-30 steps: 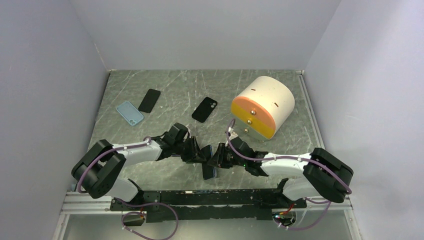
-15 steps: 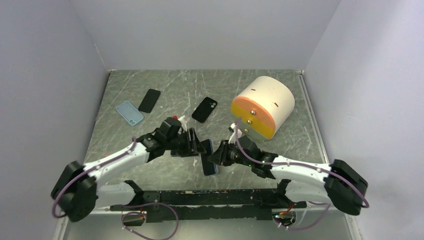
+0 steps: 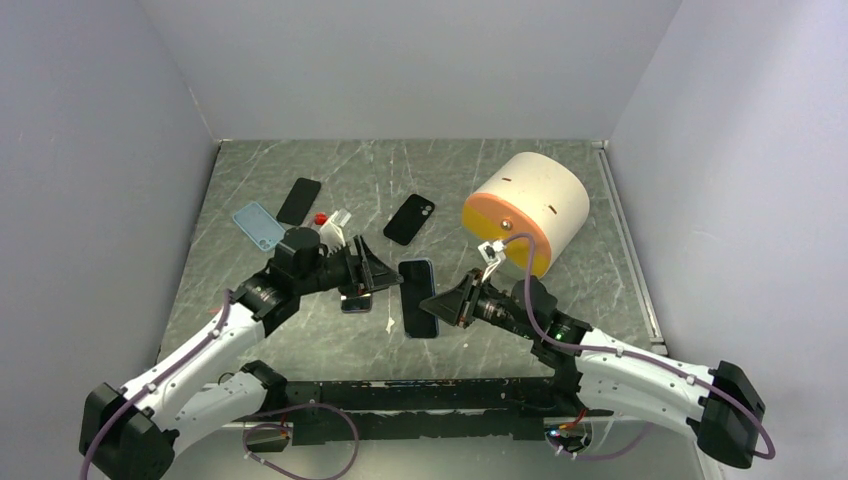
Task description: Put the phone into the phone case
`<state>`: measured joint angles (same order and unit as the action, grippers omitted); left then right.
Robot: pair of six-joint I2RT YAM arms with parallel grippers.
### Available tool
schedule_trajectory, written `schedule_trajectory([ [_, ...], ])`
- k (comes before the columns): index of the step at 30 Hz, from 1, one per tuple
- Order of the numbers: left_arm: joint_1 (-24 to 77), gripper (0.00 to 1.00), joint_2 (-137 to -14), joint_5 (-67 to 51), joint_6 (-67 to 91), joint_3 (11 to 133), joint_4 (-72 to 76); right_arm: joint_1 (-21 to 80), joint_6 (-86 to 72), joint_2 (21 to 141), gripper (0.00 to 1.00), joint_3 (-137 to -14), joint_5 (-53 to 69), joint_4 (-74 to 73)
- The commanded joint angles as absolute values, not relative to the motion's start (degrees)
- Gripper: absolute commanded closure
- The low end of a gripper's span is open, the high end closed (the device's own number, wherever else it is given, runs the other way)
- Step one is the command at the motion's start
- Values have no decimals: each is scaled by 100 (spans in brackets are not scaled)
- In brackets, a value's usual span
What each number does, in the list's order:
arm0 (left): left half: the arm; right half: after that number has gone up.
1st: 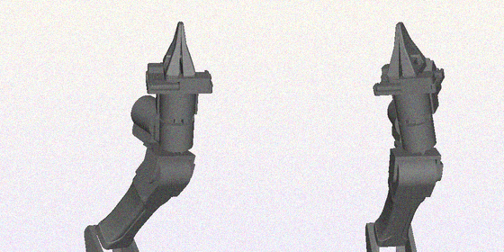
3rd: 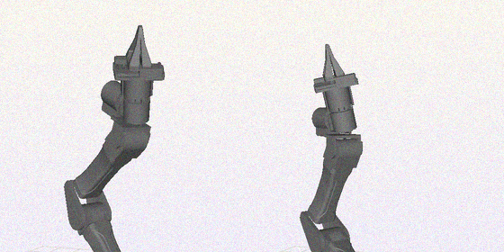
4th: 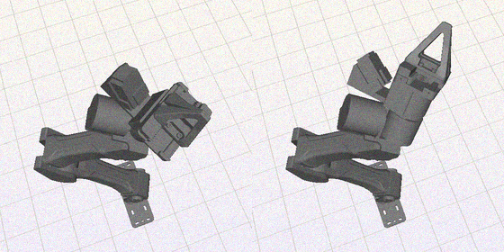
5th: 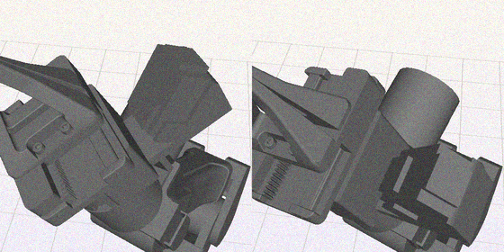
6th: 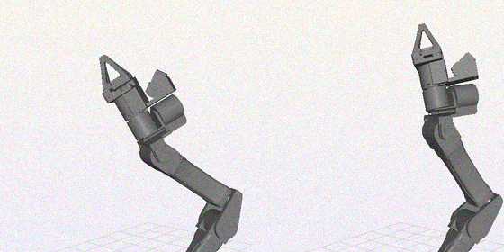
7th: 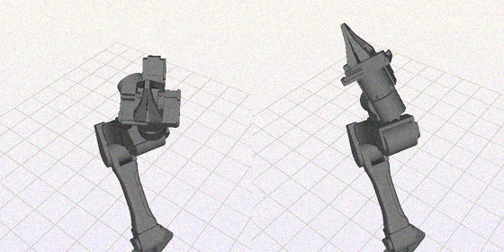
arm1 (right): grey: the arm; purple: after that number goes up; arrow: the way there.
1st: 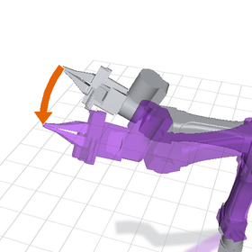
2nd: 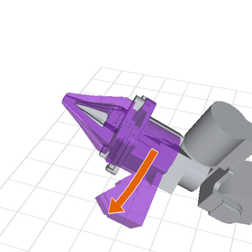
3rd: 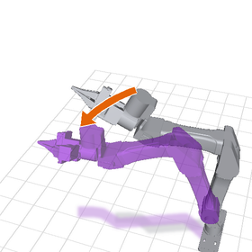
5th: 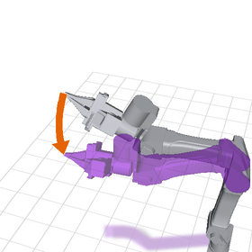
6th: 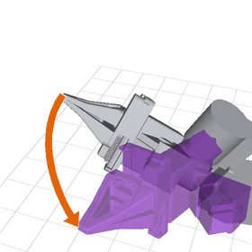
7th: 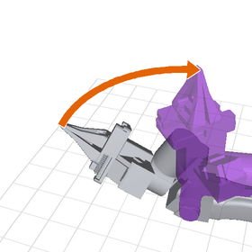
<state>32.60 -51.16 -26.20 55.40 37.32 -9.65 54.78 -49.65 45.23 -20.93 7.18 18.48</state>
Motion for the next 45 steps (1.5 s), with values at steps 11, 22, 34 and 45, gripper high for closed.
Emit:
schedule_trajectory([
  [11,3242,40,-5817,-4166,6489,3490,1597,5458,-4949,4720,100,-2283,1104,3426],
  [22,3238,92,-6007,-4428,7116,3101,2997,5458,-4959,4783,86,-2421,1101,3217],
  [34,3242,97,-6067,-3854,8137,2545,5200,5454,-5652,4645,60,-1709,1393,4426],
  [45,3247,81,-5891,-3702,7916,2586,4778,5457,-5814,4412,92,-1512,1330,4789],
])
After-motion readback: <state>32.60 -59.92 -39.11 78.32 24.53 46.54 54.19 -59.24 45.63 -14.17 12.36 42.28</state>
